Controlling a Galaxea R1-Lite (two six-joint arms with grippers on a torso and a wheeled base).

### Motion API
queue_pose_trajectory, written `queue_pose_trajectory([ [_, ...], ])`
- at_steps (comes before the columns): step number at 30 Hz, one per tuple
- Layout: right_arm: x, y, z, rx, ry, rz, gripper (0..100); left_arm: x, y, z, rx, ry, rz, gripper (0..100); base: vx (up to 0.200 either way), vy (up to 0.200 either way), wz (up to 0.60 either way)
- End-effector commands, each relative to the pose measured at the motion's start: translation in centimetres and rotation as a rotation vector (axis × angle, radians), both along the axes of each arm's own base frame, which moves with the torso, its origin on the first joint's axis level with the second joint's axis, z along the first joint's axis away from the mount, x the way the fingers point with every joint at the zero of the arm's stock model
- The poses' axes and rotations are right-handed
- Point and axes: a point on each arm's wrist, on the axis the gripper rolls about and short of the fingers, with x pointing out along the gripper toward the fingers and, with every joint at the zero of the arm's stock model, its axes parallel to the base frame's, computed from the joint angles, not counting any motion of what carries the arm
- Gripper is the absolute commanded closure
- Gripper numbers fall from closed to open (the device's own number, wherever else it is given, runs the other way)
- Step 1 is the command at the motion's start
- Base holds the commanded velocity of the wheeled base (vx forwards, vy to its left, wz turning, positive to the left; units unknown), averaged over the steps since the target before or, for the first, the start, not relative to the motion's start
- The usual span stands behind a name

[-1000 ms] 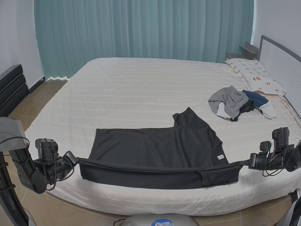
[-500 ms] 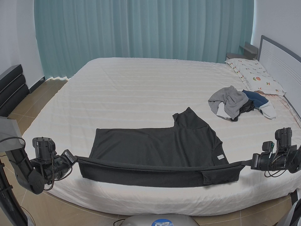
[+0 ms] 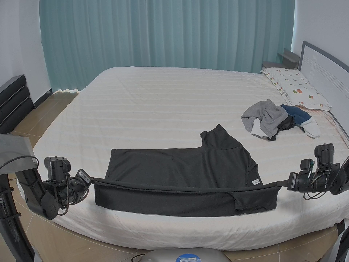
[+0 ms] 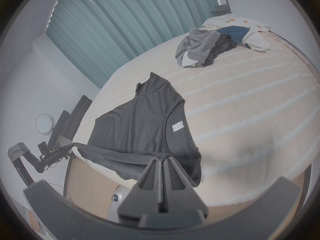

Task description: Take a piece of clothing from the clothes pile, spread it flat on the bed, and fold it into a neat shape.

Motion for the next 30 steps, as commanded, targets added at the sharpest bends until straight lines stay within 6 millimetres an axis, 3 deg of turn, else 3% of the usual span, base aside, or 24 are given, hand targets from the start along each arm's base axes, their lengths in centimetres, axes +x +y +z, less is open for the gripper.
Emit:
queue_pose_trajectory([
  [1, 1.6, -0.1, -1.5, 0.003, 0.033, 0.002, 100, 1.2, -0.1, -1.5, -0.01, 0.023, 0.006, 100, 0.0, 0.0, 0.0],
  [14, 4.9, -0.2, -5.1, -0.001, 0.011, -0.007, 100, 3.4, -0.2, -3.2, -0.012, 0.021, 0.011, 100, 0.0, 0.0, 0.0],
  [27, 6.4, 1.3, -7.8, 0.03, -0.039, -0.052, 100, 3.7, -0.8, -3.4, -0.007, 0.026, 0.0, 100, 0.0, 0.0, 0.0],
  [28, 6.4, 1.3, -7.7, 0.033, -0.042, -0.053, 0, 3.7, -0.8, -3.4, -0.007, 0.026, 0.0, 0, 0.0, 0.0, 0.0],
  [30, 6.4, 1.2, -7.7, 0.037, -0.049, -0.057, 0, 3.7, -0.8, -3.4, -0.007, 0.026, 0.0, 0, 0.0, 0.0, 0.0],
])
